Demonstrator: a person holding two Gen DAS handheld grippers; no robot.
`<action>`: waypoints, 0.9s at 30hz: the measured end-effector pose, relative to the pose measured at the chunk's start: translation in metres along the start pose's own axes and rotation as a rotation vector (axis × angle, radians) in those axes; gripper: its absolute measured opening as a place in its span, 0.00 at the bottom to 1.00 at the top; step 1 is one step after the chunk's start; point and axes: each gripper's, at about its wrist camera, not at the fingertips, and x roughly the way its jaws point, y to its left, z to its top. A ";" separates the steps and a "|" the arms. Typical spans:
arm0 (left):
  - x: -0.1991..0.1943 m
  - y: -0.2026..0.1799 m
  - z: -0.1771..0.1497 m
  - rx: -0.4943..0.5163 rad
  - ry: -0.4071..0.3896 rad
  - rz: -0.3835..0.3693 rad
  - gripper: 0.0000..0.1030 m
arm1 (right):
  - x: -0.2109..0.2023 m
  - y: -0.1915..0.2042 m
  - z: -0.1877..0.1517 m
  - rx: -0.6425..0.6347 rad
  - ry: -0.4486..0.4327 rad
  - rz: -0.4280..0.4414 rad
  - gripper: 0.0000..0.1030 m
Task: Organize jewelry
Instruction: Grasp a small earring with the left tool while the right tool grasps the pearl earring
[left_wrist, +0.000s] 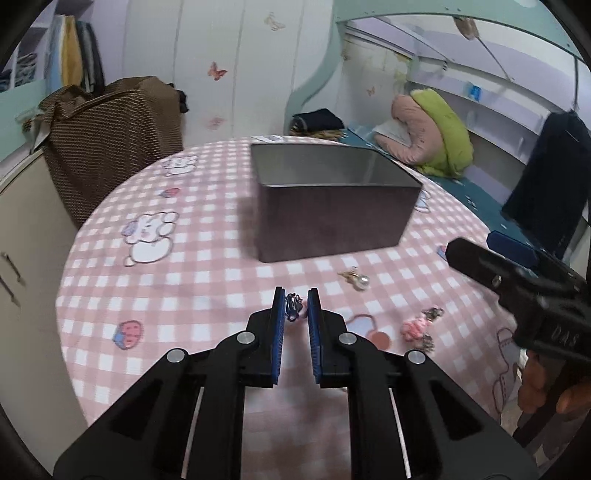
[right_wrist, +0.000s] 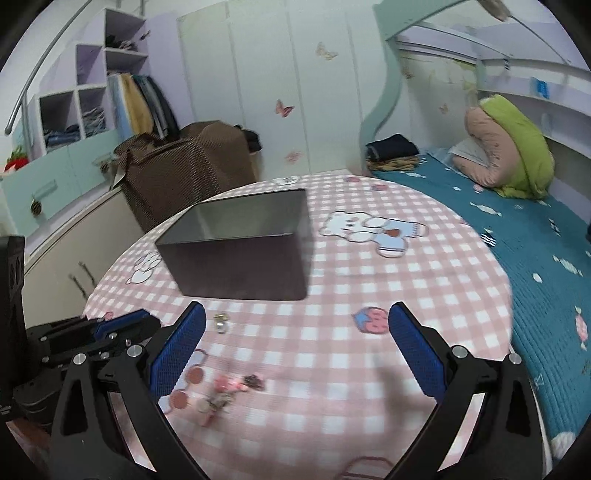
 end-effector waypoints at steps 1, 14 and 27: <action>-0.002 0.003 0.000 -0.009 -0.005 0.007 0.12 | 0.002 0.005 0.001 -0.013 0.010 0.003 0.93; -0.013 0.034 0.004 -0.111 -0.061 0.000 0.12 | 0.055 0.053 -0.002 -0.112 0.222 0.054 0.56; -0.003 0.039 -0.002 -0.123 -0.042 -0.006 0.12 | 0.067 0.058 -0.003 -0.109 0.243 -0.006 0.11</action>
